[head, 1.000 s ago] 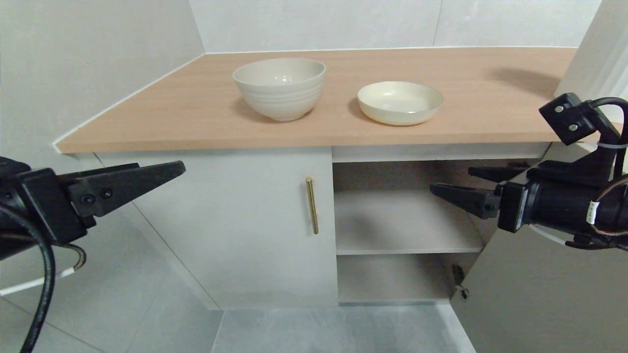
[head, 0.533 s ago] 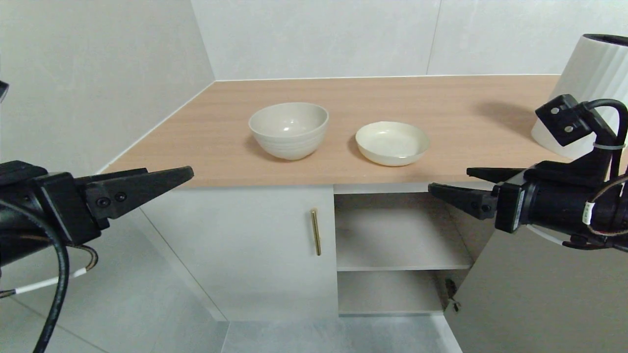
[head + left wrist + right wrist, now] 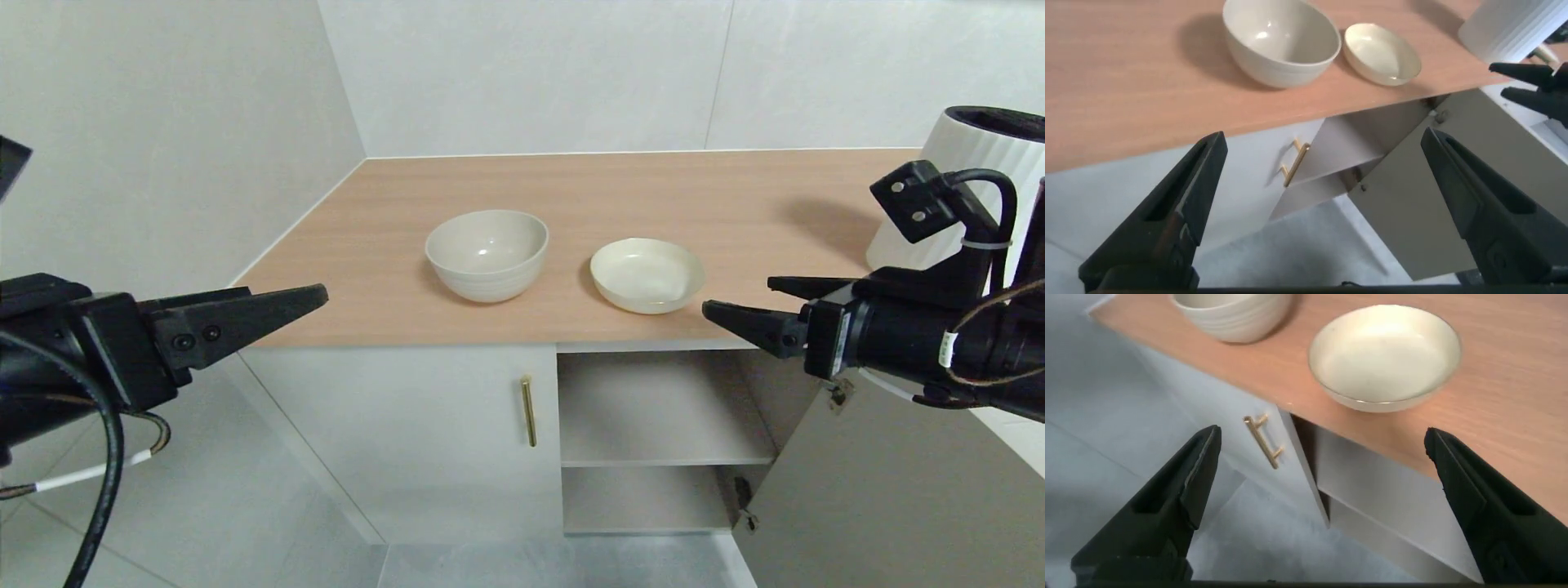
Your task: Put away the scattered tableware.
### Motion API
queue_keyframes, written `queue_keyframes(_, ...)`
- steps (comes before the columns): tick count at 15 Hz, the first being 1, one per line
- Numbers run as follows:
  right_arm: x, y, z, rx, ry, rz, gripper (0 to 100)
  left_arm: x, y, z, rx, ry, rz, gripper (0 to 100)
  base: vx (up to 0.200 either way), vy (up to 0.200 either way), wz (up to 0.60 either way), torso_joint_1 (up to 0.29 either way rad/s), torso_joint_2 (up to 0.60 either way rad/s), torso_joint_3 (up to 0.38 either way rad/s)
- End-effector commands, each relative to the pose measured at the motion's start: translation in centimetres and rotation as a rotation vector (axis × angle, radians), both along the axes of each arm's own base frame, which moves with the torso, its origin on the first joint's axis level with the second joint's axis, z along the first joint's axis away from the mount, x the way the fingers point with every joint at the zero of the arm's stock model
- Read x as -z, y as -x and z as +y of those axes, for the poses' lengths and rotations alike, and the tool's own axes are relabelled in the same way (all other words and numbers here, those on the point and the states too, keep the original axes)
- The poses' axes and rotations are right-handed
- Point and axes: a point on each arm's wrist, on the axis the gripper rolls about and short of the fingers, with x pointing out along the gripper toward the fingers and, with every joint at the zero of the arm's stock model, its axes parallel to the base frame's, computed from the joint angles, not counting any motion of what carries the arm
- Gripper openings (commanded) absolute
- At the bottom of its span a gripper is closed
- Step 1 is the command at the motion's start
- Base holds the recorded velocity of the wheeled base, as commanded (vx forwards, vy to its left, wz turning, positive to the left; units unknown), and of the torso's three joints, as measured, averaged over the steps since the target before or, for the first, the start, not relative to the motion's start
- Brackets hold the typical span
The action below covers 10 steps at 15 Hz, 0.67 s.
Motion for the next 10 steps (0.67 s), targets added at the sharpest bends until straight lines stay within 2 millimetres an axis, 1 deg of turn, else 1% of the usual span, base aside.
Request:
queue_keyframes(1,-0.9,-1.5,0.6,0.047,0.004,0.003,100,-0.7,-1.6,-0.5,-0.003,-0.013,0.041,100,0.0,0.0,0.0,0.0,0.0,0.0)
queue_keyframes(2,-1.5,-2.4,0.4,0.091,0.016,0.017,100,-1.2,-2.4,-0.7,-0.005,-0.024,0.077,100,0.0,0.0,0.0,0.0,0.0,0.0)
queue_keyframes(3,-3.2,-3.7,0.4,0.143,0.036,0.045,100,-1.8,-4.1,-1.2,-0.005,-0.047,0.157,100,0.0,0.0,0.0,0.0,0.0,0.0)
queue_keyframes(5,-5.1,-4.6,0.2,0.173,0.05,0.094,100,-1.9,-6.2,-1.9,-0.007,-0.076,0.248,100,0.0,0.0,0.0,0.0,0.0,0.0)
queue_keyframes(6,-5.4,-4.9,0.2,0.204,0.021,0.15,100,-1.6,-6.8,-2.1,-0.032,-0.101,0.315,100,0.0,0.0,0.0,0.0,0.0,0.0)
queue_keyframes(7,-4.9,-5.2,0.2,0.254,-0.024,0.196,100,-1.0,-6.5,-2.5,-0.017,-0.128,0.382,100,0.0,0.0,0.0,0.0,0.0,0.0)
queue_keyframes(8,-4.4,-5.8,0.4,0.279,-0.021,0.207,100,-0.7,-6.5,-2.8,0.011,-0.13,0.406,100,0.0,0.0,0.0,0.0,0.0,0.0)
queue_keyframes(9,-4.7,-5.9,0.0,0.304,-0.032,0.189,100,-0.1,-7.6,-3.8,0.031,-0.135,0.42,100,0.0,0.0,0.0,0.0,0.0,0.0)
queue_keyframes(10,-4.8,-6.0,0.1,0.311,-0.037,0.179,100,-0.8,-8.8,-4.6,-0.033,-0.091,0.386,100,0.0,0.0,0.0,0.0,0.0,0.0)
